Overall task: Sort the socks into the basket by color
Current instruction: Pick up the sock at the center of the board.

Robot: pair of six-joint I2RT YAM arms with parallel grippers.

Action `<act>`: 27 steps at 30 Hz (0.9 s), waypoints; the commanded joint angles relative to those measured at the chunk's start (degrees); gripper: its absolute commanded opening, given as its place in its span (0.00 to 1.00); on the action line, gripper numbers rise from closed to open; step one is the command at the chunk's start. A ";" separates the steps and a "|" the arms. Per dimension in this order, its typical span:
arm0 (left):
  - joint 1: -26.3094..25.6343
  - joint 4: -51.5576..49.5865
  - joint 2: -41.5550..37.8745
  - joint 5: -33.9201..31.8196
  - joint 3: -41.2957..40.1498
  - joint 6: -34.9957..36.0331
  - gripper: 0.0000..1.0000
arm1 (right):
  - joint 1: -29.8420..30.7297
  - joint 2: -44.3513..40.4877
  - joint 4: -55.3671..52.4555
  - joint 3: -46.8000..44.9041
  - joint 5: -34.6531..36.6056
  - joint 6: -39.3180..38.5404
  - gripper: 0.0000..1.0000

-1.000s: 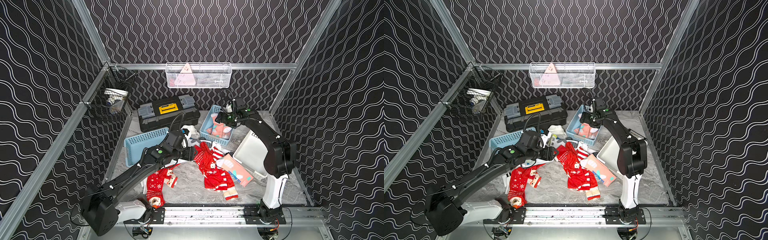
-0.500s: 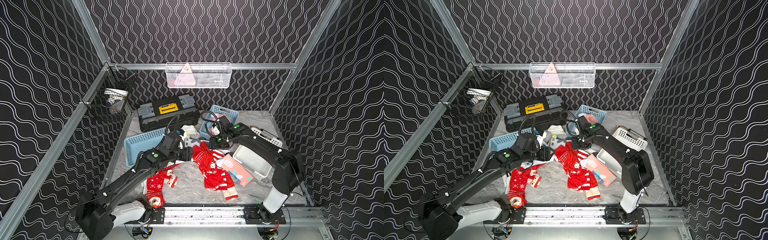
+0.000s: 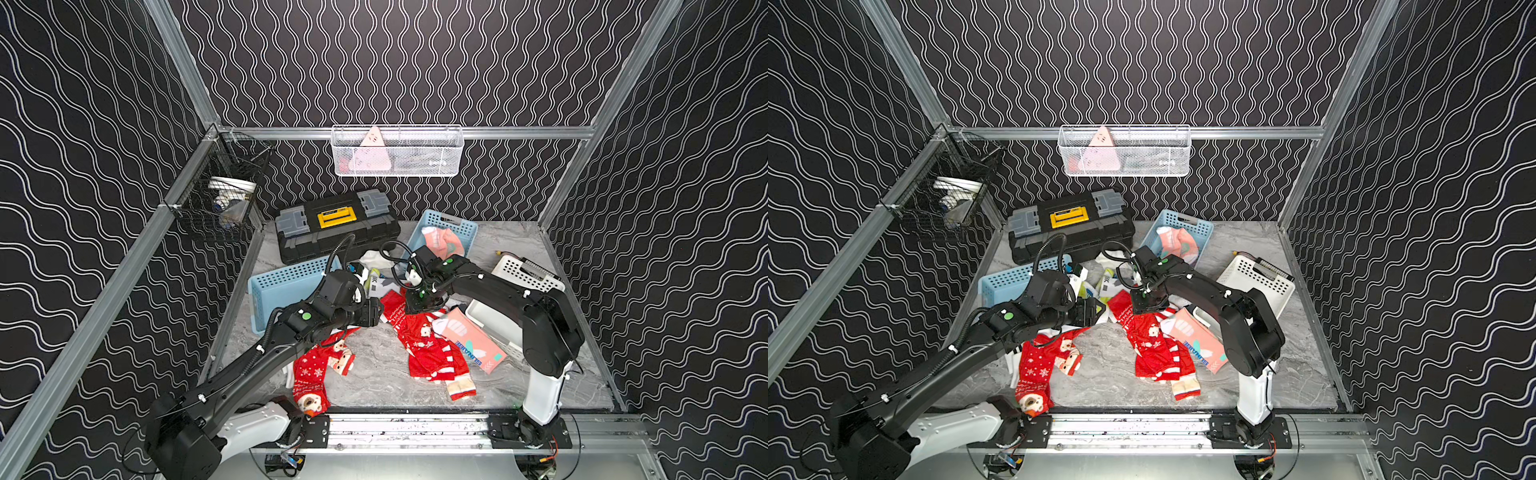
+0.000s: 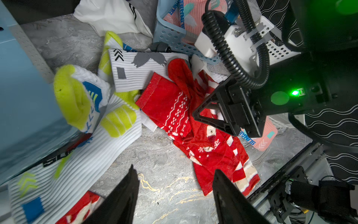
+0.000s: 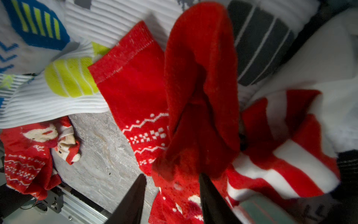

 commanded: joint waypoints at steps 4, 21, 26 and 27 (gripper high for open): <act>0.09 -0.40 0.02 -0.55 -0.41 -0.34 0.65 | 0.15 0.77 0.50 -0.49 0.35 -0.17 0.21; 0.09 0.48 0.84 -0.42 -1.37 -0.38 0.67 | 0.13 -9.67 -5.59 3.65 1.46 0.48 0.00; 0.09 1.34 3.40 1.11 -0.90 -0.43 0.68 | -0.81 -15.15 -7.90 4.59 6.56 1.53 0.00; 0.13 1.56 3.92 1.59 -0.82 -0.68 0.68 | -1.61 -16.24 -8.63 4.74 7.31 1.88 0.00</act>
